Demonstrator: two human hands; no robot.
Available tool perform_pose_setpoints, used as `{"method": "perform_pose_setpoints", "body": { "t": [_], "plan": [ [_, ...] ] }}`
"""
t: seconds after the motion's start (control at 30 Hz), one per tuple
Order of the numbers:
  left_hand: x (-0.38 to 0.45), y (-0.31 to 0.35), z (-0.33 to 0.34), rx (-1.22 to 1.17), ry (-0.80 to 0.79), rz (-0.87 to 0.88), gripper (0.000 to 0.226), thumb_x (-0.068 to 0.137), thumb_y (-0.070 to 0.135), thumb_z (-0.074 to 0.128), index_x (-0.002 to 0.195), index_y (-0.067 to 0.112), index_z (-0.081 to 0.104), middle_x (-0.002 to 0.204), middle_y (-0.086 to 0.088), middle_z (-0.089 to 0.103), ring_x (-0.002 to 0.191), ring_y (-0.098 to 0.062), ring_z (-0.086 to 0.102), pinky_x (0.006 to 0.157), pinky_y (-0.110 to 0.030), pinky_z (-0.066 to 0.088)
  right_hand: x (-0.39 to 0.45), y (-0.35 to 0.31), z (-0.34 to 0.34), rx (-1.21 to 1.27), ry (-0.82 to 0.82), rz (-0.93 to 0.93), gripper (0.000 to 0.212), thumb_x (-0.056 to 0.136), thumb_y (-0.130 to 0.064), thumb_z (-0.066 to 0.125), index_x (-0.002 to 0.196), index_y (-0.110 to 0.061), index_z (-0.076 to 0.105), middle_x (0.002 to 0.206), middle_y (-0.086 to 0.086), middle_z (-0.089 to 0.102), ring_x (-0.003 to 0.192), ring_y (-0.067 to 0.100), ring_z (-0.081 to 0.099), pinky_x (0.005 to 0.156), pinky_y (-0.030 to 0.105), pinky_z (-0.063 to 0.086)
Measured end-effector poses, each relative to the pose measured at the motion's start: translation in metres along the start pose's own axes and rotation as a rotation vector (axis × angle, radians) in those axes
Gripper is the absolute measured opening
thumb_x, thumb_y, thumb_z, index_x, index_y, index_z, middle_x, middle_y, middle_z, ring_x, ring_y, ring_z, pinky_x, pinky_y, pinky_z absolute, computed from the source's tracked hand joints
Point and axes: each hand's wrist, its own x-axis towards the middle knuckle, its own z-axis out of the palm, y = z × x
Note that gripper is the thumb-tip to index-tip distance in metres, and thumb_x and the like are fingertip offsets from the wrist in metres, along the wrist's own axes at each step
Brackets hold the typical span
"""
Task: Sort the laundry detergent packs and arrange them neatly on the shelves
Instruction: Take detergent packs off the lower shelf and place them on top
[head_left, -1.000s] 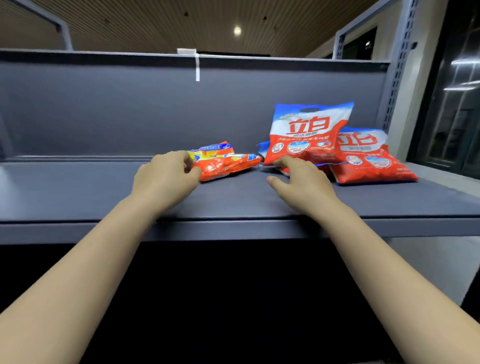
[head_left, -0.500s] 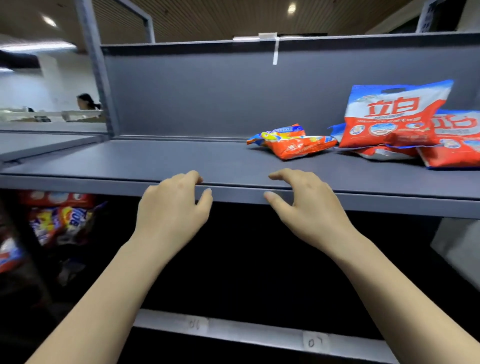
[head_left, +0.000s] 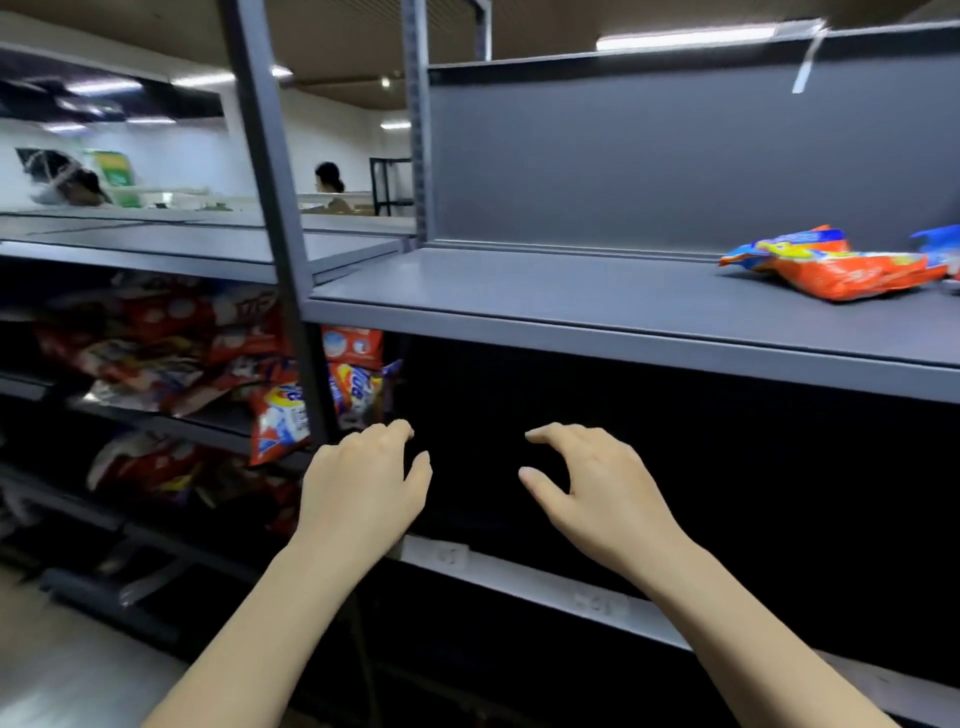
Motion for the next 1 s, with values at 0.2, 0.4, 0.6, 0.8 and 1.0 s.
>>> {"method": "perform_pose_setpoints", "body": {
  "t": [0.2,0.4,0.6,0.8,1.0],
  "plan": [
    [-0.020,-0.091,-0.004,0.071,-0.018,-0.093,0.037,0.094,0.046,0.042,0.121,0.024,0.054,0.105,0.009,0.065,0.091,-0.014,0.062,0.069,-0.028,0.038,0.018,-0.064,0.058,0.004,-0.078,-0.062,0.041,0.093,-0.046,0.046,0.131,-0.030,0.049,0.128,-0.014,0.056,0.121,0.009,0.048,0.104,0.029,0.034],
    [-0.037,-0.169,-0.010,0.115,-0.051,-0.224,0.038,0.095,0.046,0.039,0.125,0.025,0.052,0.107,0.009,0.064,0.093,-0.014,0.061,0.076,-0.029,0.042,0.043,-0.112,0.108,0.001,-0.168,-0.119,0.043,0.093,-0.047,0.045,0.132,-0.030,0.048,0.128,-0.014,0.056,0.120,0.009,0.048,0.104,0.029,0.033],
    [-0.030,-0.238,-0.008,0.125,-0.048,-0.310,0.041,0.096,0.045,0.038,0.130,0.025,0.049,0.108,0.010,0.063,0.093,-0.013,0.061,0.080,-0.029,0.042,0.087,-0.156,0.158,0.011,-0.209,-0.168,0.042,0.092,-0.048,0.044,0.130,-0.030,0.048,0.124,-0.012,0.058,0.117,0.011,0.050,0.100,0.030,0.036],
    [0.008,-0.307,0.017,0.142,-0.070,-0.342,0.039,0.097,0.044,0.037,0.128,0.024,0.050,0.102,0.012,0.063,0.071,-0.012,0.057,0.077,-0.028,0.045,0.146,-0.194,0.220,0.032,-0.208,-0.181,0.040,0.091,-0.051,0.045,0.127,-0.033,0.048,0.121,-0.014,0.058,0.114,0.011,0.050,0.093,0.027,0.037],
    [0.053,-0.376,0.036,0.105,-0.085,-0.398,0.039,0.097,0.044,0.037,0.128,0.025,0.050,0.084,0.011,0.062,0.062,-0.011,0.053,0.076,-0.030,0.049,0.216,-0.230,0.269,0.053,-0.237,-0.144,0.038,0.091,-0.051,0.045,0.124,-0.031,0.051,0.119,-0.012,0.060,0.112,0.012,0.052,0.090,0.030,0.041]
  ]
}}
